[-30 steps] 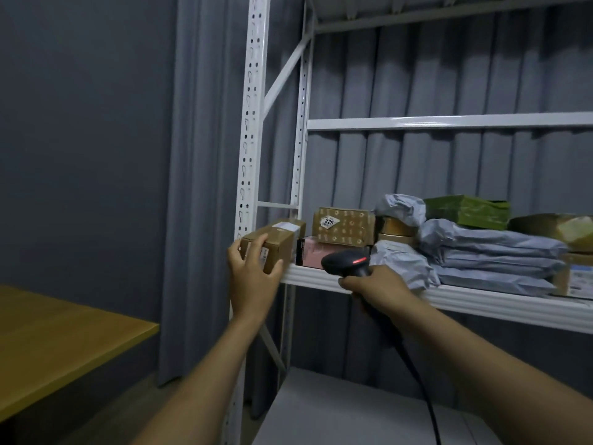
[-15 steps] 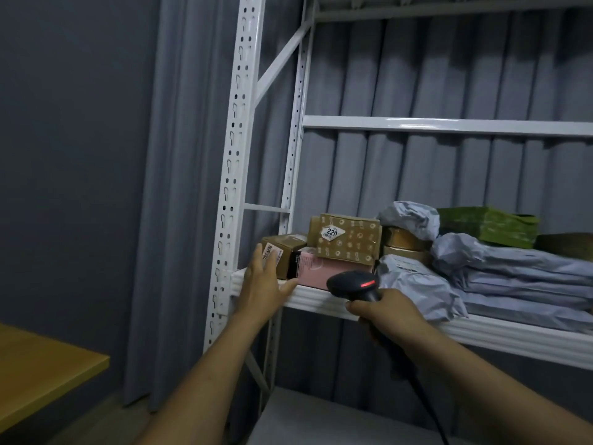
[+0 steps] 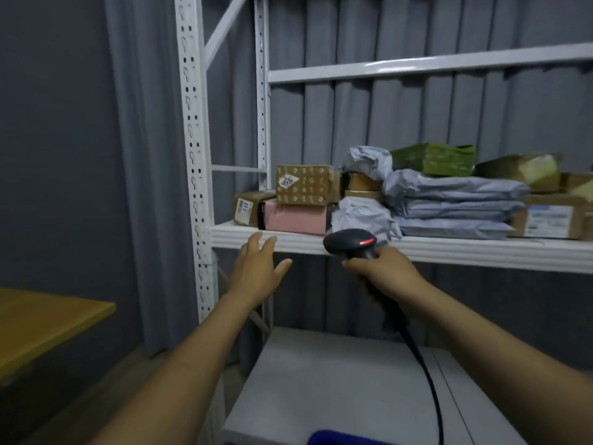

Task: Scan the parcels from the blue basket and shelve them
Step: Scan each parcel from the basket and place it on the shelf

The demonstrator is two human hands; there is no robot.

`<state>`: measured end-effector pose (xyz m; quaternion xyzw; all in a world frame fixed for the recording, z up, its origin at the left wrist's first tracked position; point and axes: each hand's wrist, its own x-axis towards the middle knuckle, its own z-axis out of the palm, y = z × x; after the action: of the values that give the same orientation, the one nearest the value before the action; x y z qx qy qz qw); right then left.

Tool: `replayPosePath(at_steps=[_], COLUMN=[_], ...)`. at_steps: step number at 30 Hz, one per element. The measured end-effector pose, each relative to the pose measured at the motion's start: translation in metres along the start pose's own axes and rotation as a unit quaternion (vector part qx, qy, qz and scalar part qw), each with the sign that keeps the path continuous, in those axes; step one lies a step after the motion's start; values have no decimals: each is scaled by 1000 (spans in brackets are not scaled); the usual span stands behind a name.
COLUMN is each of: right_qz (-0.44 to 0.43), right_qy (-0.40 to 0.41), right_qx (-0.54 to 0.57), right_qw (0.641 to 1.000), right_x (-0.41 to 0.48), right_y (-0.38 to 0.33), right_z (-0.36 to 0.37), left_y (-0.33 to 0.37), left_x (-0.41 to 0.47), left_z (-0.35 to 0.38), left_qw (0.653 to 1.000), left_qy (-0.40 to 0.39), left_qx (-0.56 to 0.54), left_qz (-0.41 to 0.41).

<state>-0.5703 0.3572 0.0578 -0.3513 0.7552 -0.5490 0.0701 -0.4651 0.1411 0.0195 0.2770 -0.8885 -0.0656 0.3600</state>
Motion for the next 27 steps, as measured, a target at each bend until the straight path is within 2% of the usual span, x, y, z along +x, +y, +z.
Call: replayPosePath(at_steps=[7,14,17,23,27], right_qz=[78,144,163,236,248], right_qy=[-25,-68,-95,-137,-174], right_qx=[-12,-123,-144,-137,-133], right_qw=[997,979,971,952,944], right_x=[-88,-161,-177,-191,-174], right_y=[84,207,261,352,386], right_z=[-43,-78,-84,-81,-72], left_y=[59,95,95,69,40], left_x=[-106,-203,-243,-297,-305], left_z=[56,154,201,279,322], left_qw=[996,978,958,904,903], left_qy=[-49,-179,-259,-408,-410], left_qx=[43,70,97,122,50], left_qz=[55,78,73,15,-116])
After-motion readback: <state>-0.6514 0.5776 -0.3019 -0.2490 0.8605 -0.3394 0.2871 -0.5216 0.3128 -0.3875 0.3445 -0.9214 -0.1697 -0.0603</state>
